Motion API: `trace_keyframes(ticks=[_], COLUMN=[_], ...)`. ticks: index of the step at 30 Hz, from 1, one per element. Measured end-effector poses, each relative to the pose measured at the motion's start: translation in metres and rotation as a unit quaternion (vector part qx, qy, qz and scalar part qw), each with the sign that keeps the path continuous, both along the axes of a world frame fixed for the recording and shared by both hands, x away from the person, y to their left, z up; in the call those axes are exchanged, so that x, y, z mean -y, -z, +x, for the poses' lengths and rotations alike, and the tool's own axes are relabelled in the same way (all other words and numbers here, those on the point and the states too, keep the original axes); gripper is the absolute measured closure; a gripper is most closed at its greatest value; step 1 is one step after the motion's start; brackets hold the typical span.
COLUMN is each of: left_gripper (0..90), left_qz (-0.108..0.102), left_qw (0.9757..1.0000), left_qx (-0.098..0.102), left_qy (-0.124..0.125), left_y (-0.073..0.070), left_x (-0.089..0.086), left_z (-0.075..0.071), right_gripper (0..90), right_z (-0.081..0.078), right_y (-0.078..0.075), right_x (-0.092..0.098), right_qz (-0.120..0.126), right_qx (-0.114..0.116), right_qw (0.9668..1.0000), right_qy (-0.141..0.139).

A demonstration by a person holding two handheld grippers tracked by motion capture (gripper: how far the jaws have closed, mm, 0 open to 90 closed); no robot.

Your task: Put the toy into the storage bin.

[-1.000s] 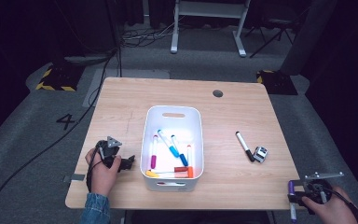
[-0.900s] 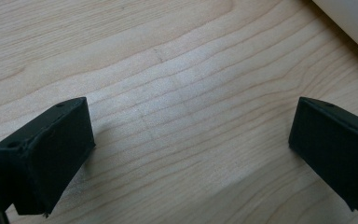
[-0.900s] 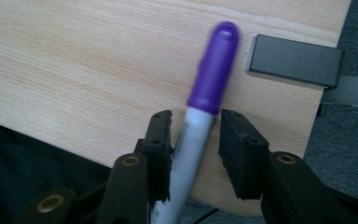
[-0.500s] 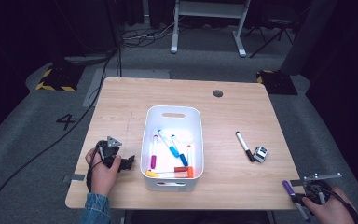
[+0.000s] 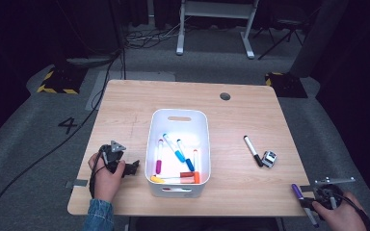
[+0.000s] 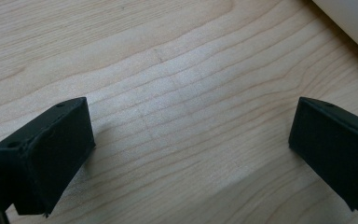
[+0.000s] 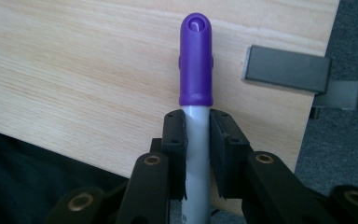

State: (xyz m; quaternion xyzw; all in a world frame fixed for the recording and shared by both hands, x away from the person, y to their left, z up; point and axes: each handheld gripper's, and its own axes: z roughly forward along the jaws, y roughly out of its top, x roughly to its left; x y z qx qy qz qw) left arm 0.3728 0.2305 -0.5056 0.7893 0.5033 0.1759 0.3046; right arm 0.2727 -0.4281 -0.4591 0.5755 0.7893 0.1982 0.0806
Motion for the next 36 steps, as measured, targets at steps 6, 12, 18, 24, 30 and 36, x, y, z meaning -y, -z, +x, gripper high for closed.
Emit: trace_keyframes(ticks=[6,12,18,24,30,36], left_gripper=[0.1,0.1,0.1,0.1,0.0,0.0], left_qz=[0.0,0.0,0.0,-0.002,-0.002,0.0], left_qw=[1.0,1.0,1.0,1.0,1.0,1.0], left_qx=[0.0,0.0,0.0,-0.001,0.0,0.002], left_qy=[0.0,0.0,-0.001,-0.001,0.001,0.003], left_y=[0.0,0.0,0.0,0.0,0.0,0.0], left_x=[0.0,0.0,0.0,0.0,0.0,0.0], left_z=[0.0,0.0,0.0,-0.001,0.0,0.001], right_gripper=[77.3,77.4,77.3,77.3,77.3,77.3], right_z=[0.002,0.008,0.016,0.028,0.039,0.055], right_y=[-0.017,-0.036,-0.057,-0.082,-0.105,-0.128], right_x=[-0.006,-0.017,-0.035,-0.057,-0.081,-0.11], right_qz=[0.02,0.035,0.044,0.052,0.068,0.075], right_qx=[0.019,0.037,0.055,0.078,0.095,0.103], right_qw=[0.9996,0.9982,0.9951,0.9898,0.9823,0.9747], right_qy=[-0.01,-0.033,-0.07,-0.107,-0.146,-0.184])
